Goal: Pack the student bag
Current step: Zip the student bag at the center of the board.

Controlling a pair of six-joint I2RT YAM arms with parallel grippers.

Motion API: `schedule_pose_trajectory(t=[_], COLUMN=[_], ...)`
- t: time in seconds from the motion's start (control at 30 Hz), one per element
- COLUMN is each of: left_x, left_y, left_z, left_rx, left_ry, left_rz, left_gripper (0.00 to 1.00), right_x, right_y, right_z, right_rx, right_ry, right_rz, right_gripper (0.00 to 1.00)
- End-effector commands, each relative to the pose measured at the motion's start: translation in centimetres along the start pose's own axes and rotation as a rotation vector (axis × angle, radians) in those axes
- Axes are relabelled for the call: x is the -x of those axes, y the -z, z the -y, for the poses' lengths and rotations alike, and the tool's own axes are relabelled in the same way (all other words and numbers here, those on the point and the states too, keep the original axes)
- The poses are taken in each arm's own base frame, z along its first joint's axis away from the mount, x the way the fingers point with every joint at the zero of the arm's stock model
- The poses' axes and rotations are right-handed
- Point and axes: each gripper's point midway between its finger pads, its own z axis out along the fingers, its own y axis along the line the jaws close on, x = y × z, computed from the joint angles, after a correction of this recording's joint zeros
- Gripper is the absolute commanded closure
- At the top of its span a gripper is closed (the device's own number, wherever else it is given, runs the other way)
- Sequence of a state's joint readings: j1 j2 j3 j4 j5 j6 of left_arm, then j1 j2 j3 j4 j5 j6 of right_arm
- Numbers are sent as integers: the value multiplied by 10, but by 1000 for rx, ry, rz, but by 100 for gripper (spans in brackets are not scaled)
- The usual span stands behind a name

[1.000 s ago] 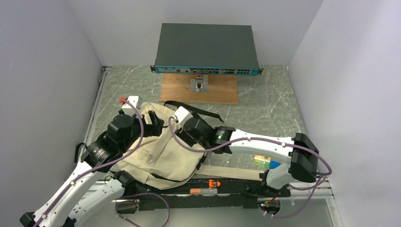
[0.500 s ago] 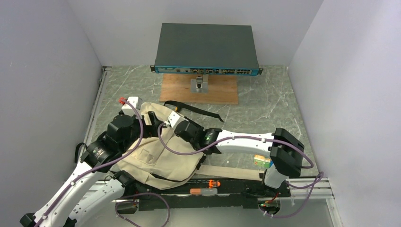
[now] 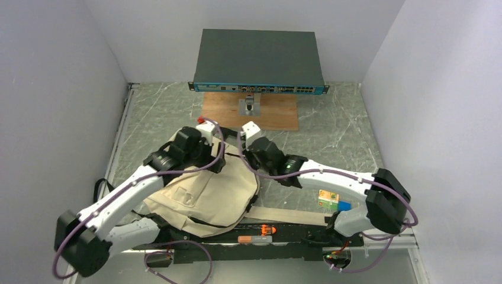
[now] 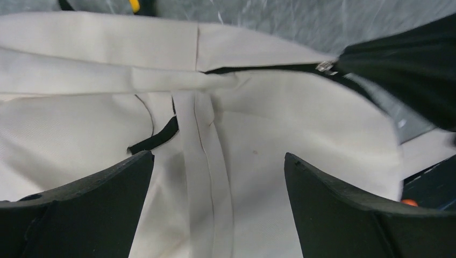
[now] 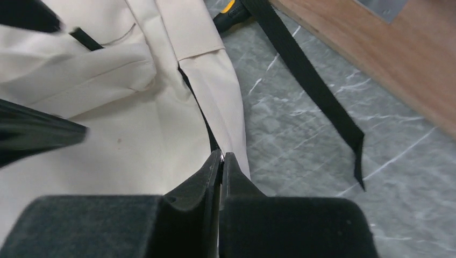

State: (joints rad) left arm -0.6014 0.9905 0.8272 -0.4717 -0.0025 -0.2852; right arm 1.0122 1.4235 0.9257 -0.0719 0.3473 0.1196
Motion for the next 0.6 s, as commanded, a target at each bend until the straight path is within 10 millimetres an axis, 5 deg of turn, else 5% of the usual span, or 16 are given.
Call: schedule_pose_trajectory(t=[0.0, 0.37, 0.57], left_x=[17, 34, 20], left_y=[-29, -71, -93], left_z=[13, 39, 49], left_rx=[-104, -259, -349], left_ry=[-243, -501, -545], left_rz=[-6, 63, 24], left_gripper=[5, 5, 22], right_x=[29, 23, 26], right_y=[14, 21, 30], right_z=[-14, -14, -12], right_rx=[171, 309, 352], right_ry=[-328, -610, -657], right_rz=[126, 60, 79], right_gripper=[100, 100, 100])
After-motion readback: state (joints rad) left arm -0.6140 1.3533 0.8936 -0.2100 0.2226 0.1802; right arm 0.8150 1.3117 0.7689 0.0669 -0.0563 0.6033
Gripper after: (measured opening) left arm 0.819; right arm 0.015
